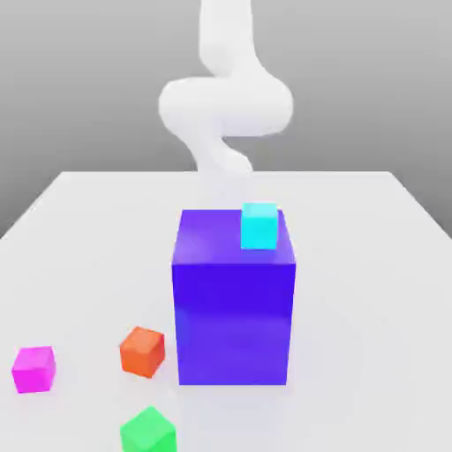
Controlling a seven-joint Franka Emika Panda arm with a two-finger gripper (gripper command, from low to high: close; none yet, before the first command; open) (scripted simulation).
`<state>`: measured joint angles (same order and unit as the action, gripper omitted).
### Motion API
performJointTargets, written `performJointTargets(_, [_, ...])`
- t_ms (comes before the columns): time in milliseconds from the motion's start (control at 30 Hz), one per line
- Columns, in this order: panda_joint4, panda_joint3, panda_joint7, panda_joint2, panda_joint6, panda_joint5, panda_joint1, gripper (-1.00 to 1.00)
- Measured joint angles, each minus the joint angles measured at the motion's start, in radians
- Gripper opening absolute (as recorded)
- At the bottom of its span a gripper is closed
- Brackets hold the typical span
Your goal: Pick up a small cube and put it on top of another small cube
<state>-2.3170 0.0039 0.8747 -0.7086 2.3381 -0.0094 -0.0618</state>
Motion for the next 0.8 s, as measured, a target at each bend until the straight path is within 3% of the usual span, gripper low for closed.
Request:
performJointTargets(500, [-0.102, -0.074, 0.453, 0.550, 0.229, -0.059, -0.284, 0.00])
performJointTargets(800, [-0.163, -0.138, 0.622, 0.877, 0.367, 0.045, -0.423, 0.00])
